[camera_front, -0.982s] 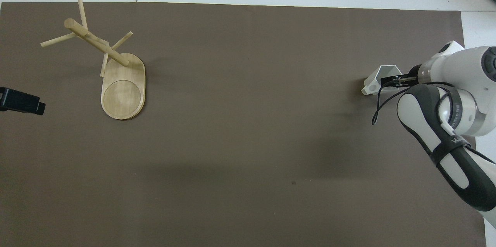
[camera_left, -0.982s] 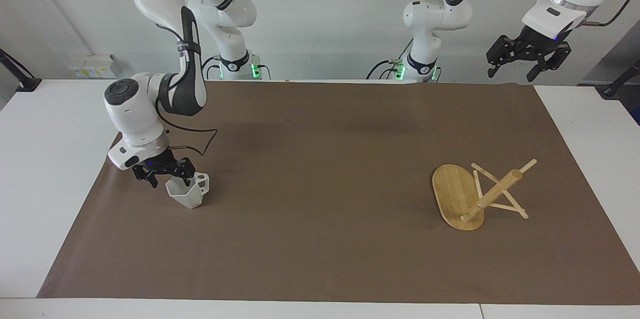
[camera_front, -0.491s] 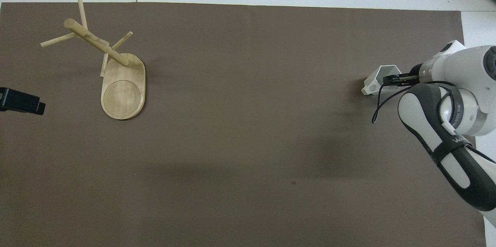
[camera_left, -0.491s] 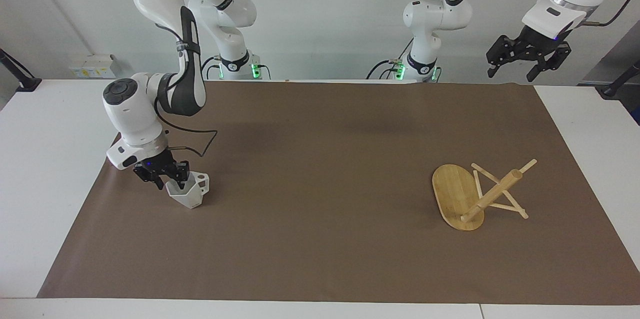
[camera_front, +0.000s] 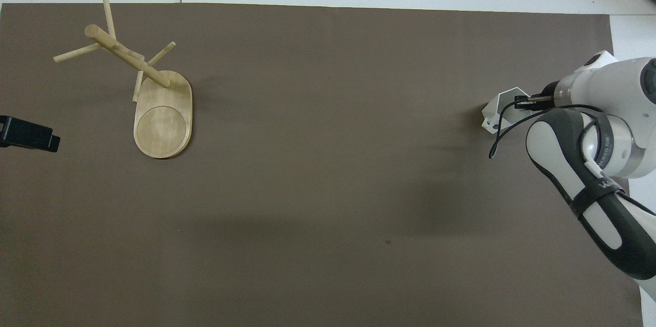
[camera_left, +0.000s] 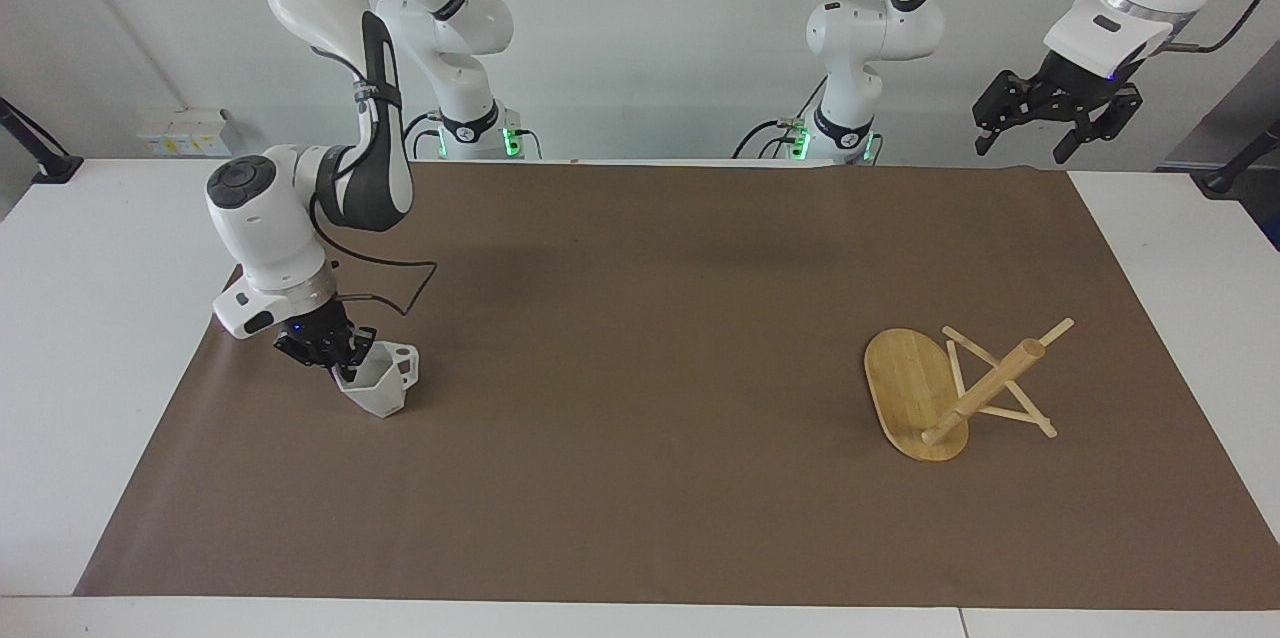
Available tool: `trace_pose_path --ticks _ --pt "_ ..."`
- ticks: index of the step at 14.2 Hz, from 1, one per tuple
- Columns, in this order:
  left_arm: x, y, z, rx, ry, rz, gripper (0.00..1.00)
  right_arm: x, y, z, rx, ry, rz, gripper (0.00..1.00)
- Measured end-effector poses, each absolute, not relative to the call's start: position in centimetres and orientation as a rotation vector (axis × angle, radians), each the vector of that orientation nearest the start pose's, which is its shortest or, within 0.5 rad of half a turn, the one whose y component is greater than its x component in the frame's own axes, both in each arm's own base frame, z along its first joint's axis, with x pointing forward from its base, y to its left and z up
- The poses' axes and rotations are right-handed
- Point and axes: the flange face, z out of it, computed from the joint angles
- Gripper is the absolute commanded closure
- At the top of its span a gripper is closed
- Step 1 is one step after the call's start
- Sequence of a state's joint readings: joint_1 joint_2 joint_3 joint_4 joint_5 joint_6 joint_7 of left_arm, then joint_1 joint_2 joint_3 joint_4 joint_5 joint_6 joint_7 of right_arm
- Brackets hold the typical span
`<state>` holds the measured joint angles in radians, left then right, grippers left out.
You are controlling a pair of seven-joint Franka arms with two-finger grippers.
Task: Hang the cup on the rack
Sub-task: 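Close the right gripper on the white mug's rim, then lift the white mug with the right gripper toward the mug tree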
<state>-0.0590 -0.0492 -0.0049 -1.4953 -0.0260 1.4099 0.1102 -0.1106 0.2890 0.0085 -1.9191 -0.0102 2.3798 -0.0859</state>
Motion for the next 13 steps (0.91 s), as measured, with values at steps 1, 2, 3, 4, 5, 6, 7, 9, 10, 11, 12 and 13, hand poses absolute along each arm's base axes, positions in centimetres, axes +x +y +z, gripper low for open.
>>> trace_pose_path --ticks 1,2,3,4,5,6,7,9,10,11,12,13 --pt "52.0 -3.6 67.2 -3.155 0.281 0.057 0.0 62.9 -6.5 36.0 -3.151 0.028 -0.269 1.0" --pt "52.0 -3.6 67.2 -3.155 0.281 0.057 0.0 62.9 -6.5 36.0 -3.15 0.042 -0.27 1.0" --pt "52.0 -3.6 67.2 -3.155 0.281 0.057 0.0 62.9 -6.5 36.0 -3.149 0.047 -0.269 1.0" --pt "52.0 -3.6 67.2 -3.155 0.281 0.057 0.0 62.9 -6.5 36.0 -3.149 0.048 -0.269 1.0" --pt "52.0 -3.6 67.2 -3.155 0.281 0.057 0.0 62.9 -6.5 36.0 -3.149 0.049 -0.27 1.0" --pt "52.0 -3.6 67.2 -3.155 0.281 0.057 0.0 62.9 -6.5 36.0 -3.149 0.05 -0.27 1.0" --pt "52.0 -3.6 67.2 -3.155 0.281 0.057 0.0 62.9 -6.5 36.0 -3.149 0.051 -0.269 1.0" --pt "52.0 -3.6 67.2 -3.155 0.281 0.057 0.0 63.0 -6.4 36.4 -3.14 0.087 -0.243 1.0" --pt "52.0 -3.6 67.2 -3.155 0.281 0.057 0.0 63.1 -6.4 36.8 -3.127 0.117 -0.22 1.0" --pt "52.0 -3.6 67.2 -3.155 0.281 0.057 0.0 63.3 -6.3 37.5 -3.111 0.143 -0.202 1.0" --pt "52.0 -3.6 67.2 -3.155 0.281 0.057 0.0 63.5 -6.2 38.1 -3.097 0.166 -0.189 1.0" --pt "52.0 -3.6 67.2 -3.155 0.281 0.057 0.0 63.6 -6.1 38.5 -3.082 0.194 -0.179 1.0"
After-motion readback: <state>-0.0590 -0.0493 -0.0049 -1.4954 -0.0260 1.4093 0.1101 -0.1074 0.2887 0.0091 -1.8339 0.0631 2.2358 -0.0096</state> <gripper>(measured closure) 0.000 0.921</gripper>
